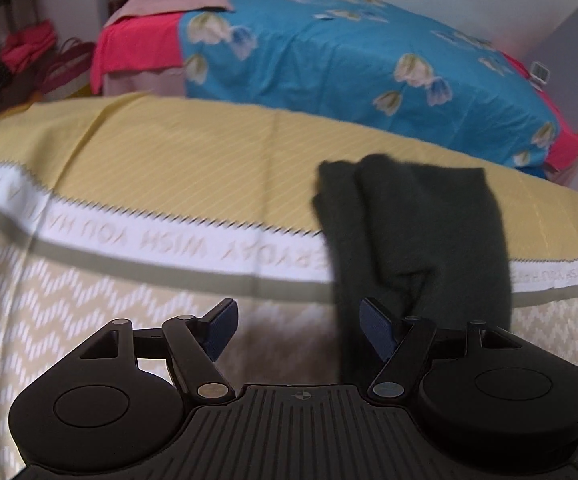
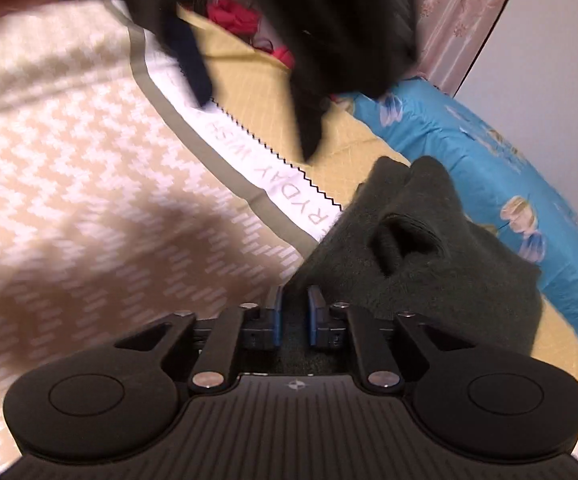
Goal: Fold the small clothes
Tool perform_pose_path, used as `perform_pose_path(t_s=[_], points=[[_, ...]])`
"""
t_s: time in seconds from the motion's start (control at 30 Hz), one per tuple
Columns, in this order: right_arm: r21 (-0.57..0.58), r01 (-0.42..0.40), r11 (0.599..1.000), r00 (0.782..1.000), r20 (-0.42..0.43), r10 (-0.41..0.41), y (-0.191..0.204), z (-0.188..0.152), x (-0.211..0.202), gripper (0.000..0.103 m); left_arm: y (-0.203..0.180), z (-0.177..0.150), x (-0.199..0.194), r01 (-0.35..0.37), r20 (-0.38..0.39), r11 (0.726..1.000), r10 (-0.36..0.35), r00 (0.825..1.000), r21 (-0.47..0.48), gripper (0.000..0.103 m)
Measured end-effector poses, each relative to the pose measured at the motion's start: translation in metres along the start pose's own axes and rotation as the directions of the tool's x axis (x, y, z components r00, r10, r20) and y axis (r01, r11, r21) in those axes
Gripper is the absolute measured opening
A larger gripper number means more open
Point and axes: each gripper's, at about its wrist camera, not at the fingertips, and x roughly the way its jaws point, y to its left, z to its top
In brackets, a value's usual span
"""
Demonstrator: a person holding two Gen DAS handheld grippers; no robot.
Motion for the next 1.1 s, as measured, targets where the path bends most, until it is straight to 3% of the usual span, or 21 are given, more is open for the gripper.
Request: perform_pose_path(t_s=[0.2,0.3,0.4,0.43,0.47,0.57,0.7,0.8,0.9,1.0,1.1], points=[[0.152,-0.119,0.981,0.993,0.031,0.116,-0.046,-0.039,-0.059,0.03,-0.05,0.025,0.017,0.067,0.01,0.996,-0.068,0.998,0.057,0.103],[0.252,-0.063,0.966,0.998,0.002,0.064,-0.078,-0.06,-0.07,0.038,-0.07,0.029,0.045,0.062,-0.016,0.995,-0.061,0.998,0.079,0.103],[0.376,-0.007,0.927,0.999,-0.029,0.019,-0.118,-0.077,-0.071,0.043,-0.072,0.025,0.082,-0.008,-0.076,0.995,0.016,0.997,0.102,0.103],[0.424,-0.002,0.906,0.999,-0.039,0.02,-0.13,-0.081,-0.07,0.049,-0.068,0.023,0.091,-0.029,-0.096,0.994,0.039,0.995,0.107,0.103],[0.479,-0.003,0.878,0.999,-0.046,0.028,-0.144,-0.086,-0.069,0.055,-0.064,0.021,0.098,-0.033,-0.11,0.994,0.045,0.993,0.102,0.103],[0.642,-0.039,0.766,0.997,-0.024,0.071,-0.184,-0.102,-0.063,0.075,-0.04,0.018,0.106,0.029,-0.127,0.999,-0.026,0.992,0.023,0.103],[0.801,-0.13,0.585,0.984,0.031,0.176,-0.229,-0.118,-0.04,0.079,-0.013,0.017,0.124,0.17,-0.183,0.982,-0.182,0.966,-0.08,0.103],[0.878,-0.185,0.44,0.969,0.088,0.231,-0.253,-0.125,-0.021,0.08,0.004,0.014,0.135,0.298,-0.199,0.941,-0.327,0.924,-0.163,0.103],[0.915,-0.251,0.317,0.944,0.158,0.291,-0.268,-0.128,0.005,0.082,0.017,0.011,0.146,0.377,-0.197,0.896,-0.424,0.884,-0.235,0.103],[0.937,-0.284,0.205,0.92,0.206,0.335,-0.274,-0.13,0.033,0.082,0.024,0.009,0.147,0.418,-0.181,0.871,-0.469,0.864,-0.259,0.103],[0.949,-0.292,0.118,0.901,0.231,0.368,-0.272,-0.133,0.058,0.084,0.022,0.007,0.148,0.428,-0.18,0.867,-0.478,0.86,-0.254,0.103]])
